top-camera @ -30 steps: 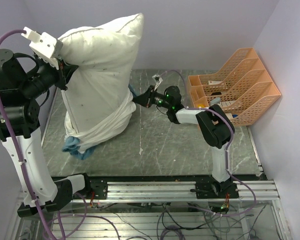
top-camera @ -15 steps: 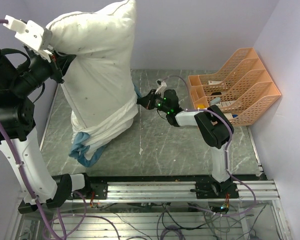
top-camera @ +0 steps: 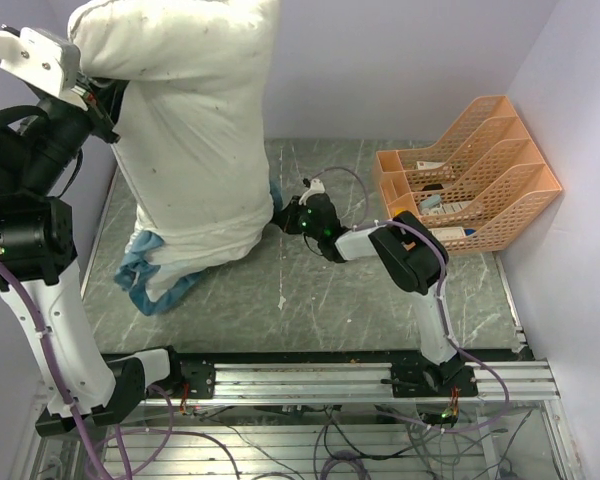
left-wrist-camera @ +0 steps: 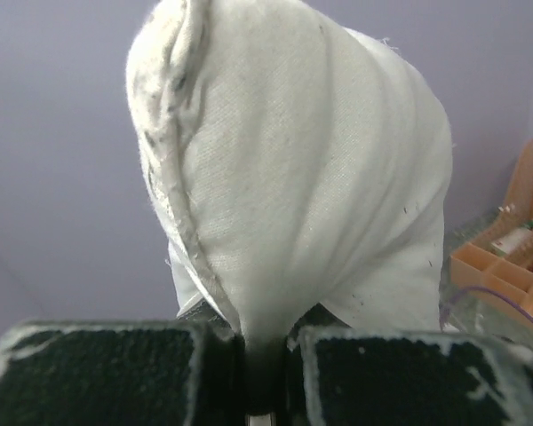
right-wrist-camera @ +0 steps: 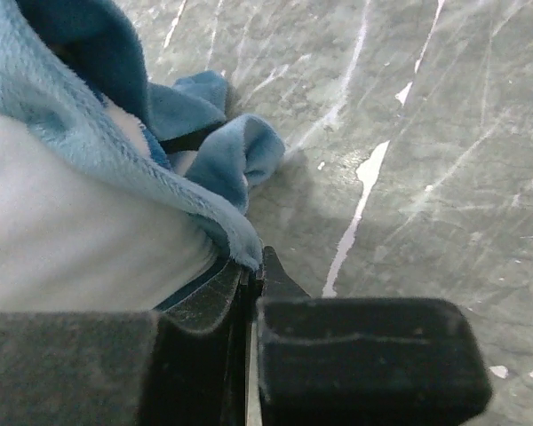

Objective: Remove the pillowcase from the pillow
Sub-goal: Remove the pillow from the pillowcase.

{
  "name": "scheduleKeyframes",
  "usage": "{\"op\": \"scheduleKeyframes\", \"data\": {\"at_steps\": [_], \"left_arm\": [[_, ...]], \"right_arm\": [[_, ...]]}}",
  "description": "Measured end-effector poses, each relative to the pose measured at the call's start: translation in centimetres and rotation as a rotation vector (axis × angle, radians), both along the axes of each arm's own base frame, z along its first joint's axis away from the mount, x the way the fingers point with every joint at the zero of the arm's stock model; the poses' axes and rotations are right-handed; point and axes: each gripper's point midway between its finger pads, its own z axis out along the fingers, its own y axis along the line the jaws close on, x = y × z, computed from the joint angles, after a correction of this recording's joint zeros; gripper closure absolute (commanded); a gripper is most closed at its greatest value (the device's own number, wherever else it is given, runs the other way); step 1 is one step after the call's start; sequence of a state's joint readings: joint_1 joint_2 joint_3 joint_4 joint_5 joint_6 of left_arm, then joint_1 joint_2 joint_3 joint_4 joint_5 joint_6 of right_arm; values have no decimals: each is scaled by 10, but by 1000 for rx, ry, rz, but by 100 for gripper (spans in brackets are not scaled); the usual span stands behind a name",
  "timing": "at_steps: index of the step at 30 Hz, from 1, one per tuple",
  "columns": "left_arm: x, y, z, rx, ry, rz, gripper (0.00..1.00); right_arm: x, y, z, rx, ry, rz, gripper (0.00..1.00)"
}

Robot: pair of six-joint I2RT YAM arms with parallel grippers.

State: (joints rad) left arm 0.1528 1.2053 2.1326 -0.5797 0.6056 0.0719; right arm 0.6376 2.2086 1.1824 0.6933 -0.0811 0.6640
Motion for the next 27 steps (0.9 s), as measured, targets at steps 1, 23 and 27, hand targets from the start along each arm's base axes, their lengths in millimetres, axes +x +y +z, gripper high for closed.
{"op": "scheduleKeyframes", "data": {"at_steps": [1,23,27], "left_arm": [[1,2,5,-6,-23,13,93],[-2,-30,-81,-18,140,-205,93],[18,-33,-115,-12,262,-259,93]], "right_arm": [[-1,2,0,-3,-4,-5,100],[-66,-77,339,-38,-701,81,0],[-118,-76,468,21,-995,148,0]]}}
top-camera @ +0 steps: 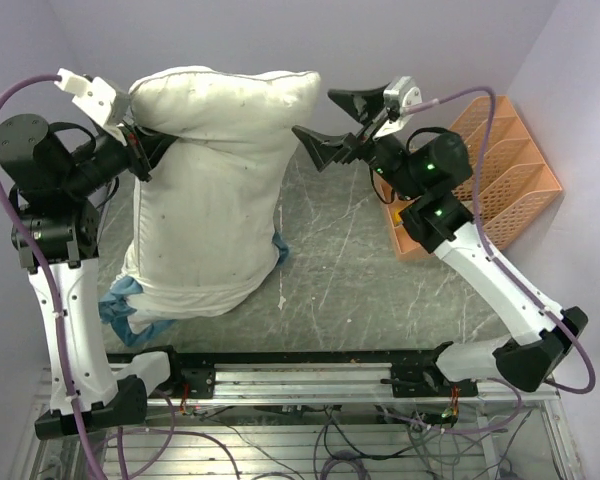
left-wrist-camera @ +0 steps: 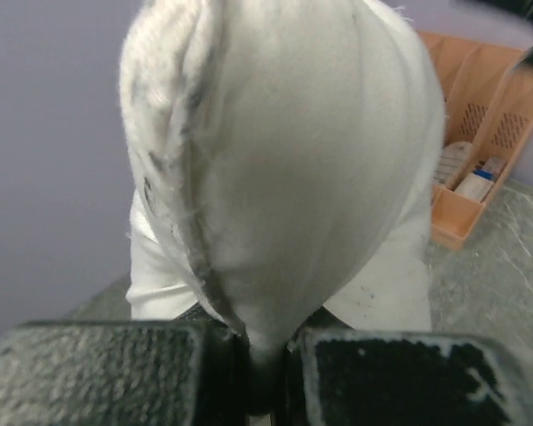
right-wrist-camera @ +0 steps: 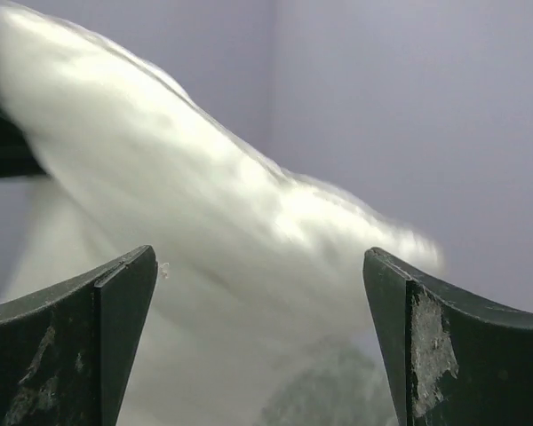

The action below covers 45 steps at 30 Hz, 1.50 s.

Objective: Remove the pillowcase from the pillow
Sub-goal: Remove the pillow from the pillowcase.

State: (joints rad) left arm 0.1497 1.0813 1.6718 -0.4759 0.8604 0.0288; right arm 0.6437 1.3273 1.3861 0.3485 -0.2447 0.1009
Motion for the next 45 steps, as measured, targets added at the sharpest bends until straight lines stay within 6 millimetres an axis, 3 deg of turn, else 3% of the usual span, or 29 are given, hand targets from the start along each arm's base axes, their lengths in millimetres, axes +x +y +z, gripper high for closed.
{"op": "scheduleKeyframes", "data": {"at_steps": [4,7,12,16,26,36,38,39,40,41,42,43,44,45], "left_arm": [[5,-5,-21,17,75,-57,93],[-5,-11,-27,31,93,-106,93],[-29,-23,-34,70,90,-183,93],[-35,-28,-45,99,108,-216,93],[-28,-27,-61,157,122,-213,93],[-26,-26,-61,167,117,-188,93],[-26,-26,-60,160,120,-183,93],[-25,-26,-59,153,126,-180,93],[-25,-26,-58,143,133,-176,93],[-25,-26,-56,132,140,-173,86],[-24,-26,-52,120,146,-166,68],[-23,-25,-49,113,146,-157,43],[-22,-23,-46,107,147,-143,25],[-20,-23,-41,103,142,-135,14]], "right_arm": [[-38,21,66,-30,-197,113,0],[-42,41,78,-94,-273,177,0],[-28,79,45,-239,-269,308,0],[-28,101,19,-315,-250,430,0],[-71,112,-25,-426,-235,756,0],[-89,117,-44,-462,-203,839,0],[-87,128,-50,-482,-194,790,10],[-85,135,-53,-494,-187,758,26],[-81,143,-55,-504,-183,720,48],[-72,152,-57,-513,-172,664,69],[-59,159,-57,-518,-163,598,90],[-44,164,-58,-520,-142,526,100],[-27,166,-58,-513,-121,453,100],[-13,164,-57,-501,-105,391,100]]}}
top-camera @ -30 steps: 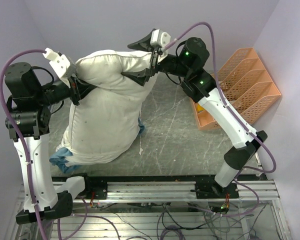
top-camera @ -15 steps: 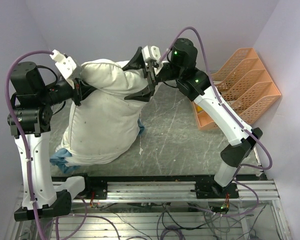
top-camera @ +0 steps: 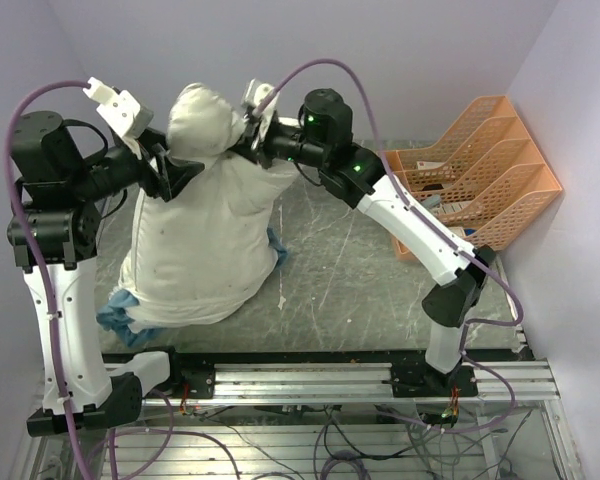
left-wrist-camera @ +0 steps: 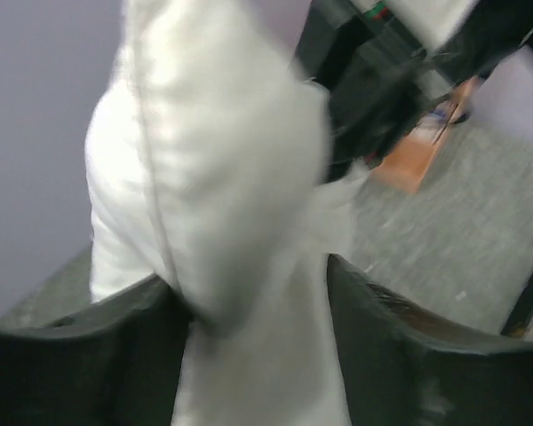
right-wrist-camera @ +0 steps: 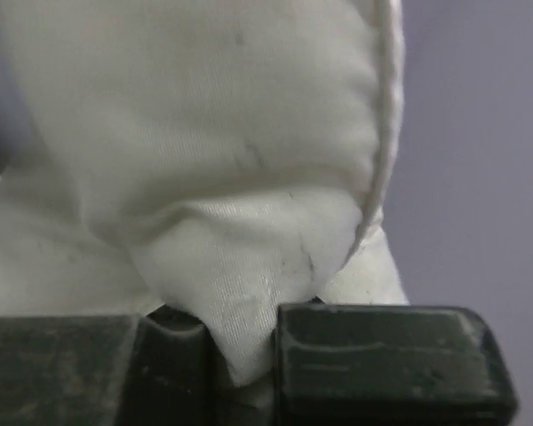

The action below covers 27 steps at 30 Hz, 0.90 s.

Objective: Remove the pillowcase from the pillow
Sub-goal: Remove the pillow from the pillowcase.

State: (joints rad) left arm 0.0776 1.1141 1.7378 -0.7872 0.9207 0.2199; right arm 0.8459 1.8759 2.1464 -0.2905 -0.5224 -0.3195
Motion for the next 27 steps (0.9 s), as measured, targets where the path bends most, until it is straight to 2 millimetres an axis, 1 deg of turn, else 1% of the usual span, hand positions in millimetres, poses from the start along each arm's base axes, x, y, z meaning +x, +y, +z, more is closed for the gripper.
{"op": "scheduleKeyframes", "data": {"at_steps": [1,2,4,6,7,8,9,10,12,14,15,16,17,19,20,21,24,26,27], "left_arm": [[1,0,6,-5,-10,2,3],[-1,-1,13,-10,-23,2,0],[-7,-2,26,-7,-63,-3,0],[-16,-2,35,9,-107,-2,0],[-19,-1,37,22,-122,4,0],[-21,1,34,40,-126,16,0],[-23,3,31,55,-126,29,0],[-24,6,27,73,-122,43,0],[-20,14,11,121,-95,85,3],[-11,26,-17,182,-35,134,4],[-5,32,-37,214,11,157,5],[-2,38,-50,241,42,176,5],[3,45,-70,281,87,201,6],[12,58,-99,344,159,233,7],[16,67,-114,379,199,254,7],[19,74,-121,396,222,264,8],[34,110,-138,435,276,327,7],[43,138,-147,446,304,363,7],[47,146,-151,448,313,368,6]], "right_arm": [[17,-5,-3,20,24,-71,100],[35,-15,-6,44,53,-131,100],[69,-43,-12,102,113,-235,100],[110,-84,-17,168,167,-355,100],[126,-103,-17,198,181,-404,100],[135,-116,-13,238,189,-436,100],[152,-142,-8,272,185,-492,100],[158,-158,0,312,175,-512,100],[156,-180,19,381,151,-516,100],[142,-192,42,433,118,-478,100],[132,-195,54,455,95,-450,100],[123,-196,62,470,74,-424,100],[112,-197,69,484,48,-393,100],[95,-199,76,496,4,-345,100],[89,-201,79,498,-16,-324,100],[85,-202,82,500,-32,-307,100],[73,-203,88,497,-62,-230,100],[63,-201,94,489,-69,-136,100],[56,-197,98,487,-73,-76,100]]}}
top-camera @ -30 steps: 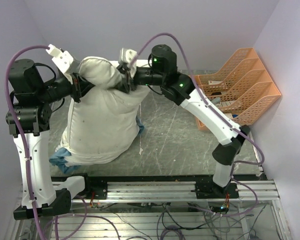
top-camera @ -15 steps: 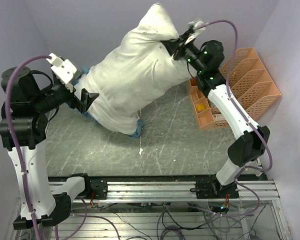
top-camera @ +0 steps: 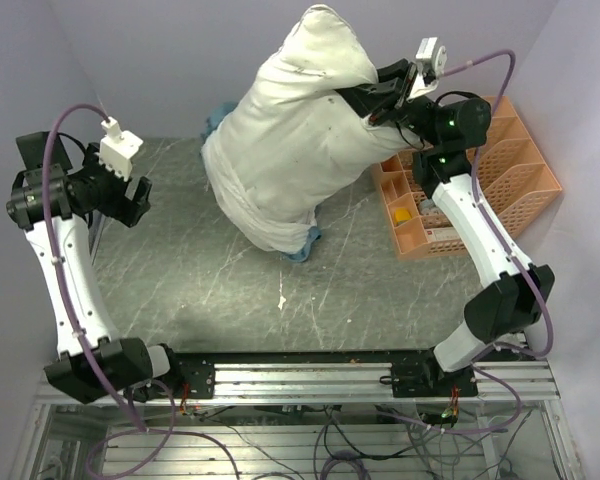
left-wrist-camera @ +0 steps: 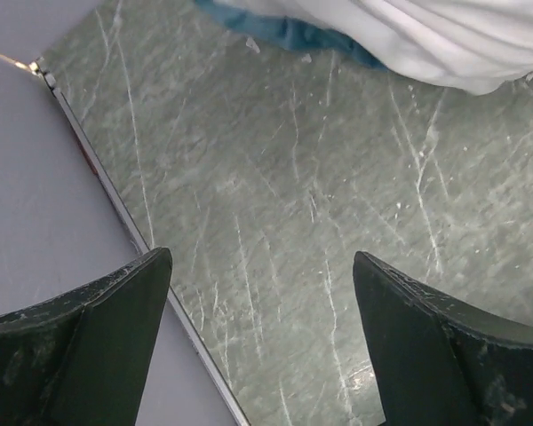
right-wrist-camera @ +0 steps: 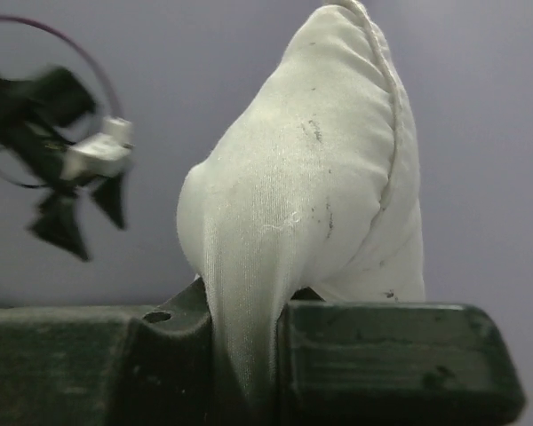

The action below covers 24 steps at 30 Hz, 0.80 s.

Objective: Remove the pillowcase from the pillow
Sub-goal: Remove the pillow from the pillowcase.

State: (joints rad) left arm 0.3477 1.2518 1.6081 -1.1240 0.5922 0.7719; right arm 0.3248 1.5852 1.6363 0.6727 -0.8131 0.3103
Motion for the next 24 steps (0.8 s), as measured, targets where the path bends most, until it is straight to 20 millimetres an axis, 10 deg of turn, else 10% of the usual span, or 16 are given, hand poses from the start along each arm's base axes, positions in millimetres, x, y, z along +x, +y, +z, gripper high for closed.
{"op": "scheduleKeyframes", "data": {"at_steps": [8,18,24], "left_arm": [[-4,0,-57,-34,84,-120,6],[-57,-29,-142,-84,254,-311,8],[-52,-27,-126,-41,164,-274,11]], "right_arm": [[-56,14,10,-75,-117,310,100],[-55,12,0,-69,-74,278,100],[-41,8,0,-23,-39,202,100]]}}
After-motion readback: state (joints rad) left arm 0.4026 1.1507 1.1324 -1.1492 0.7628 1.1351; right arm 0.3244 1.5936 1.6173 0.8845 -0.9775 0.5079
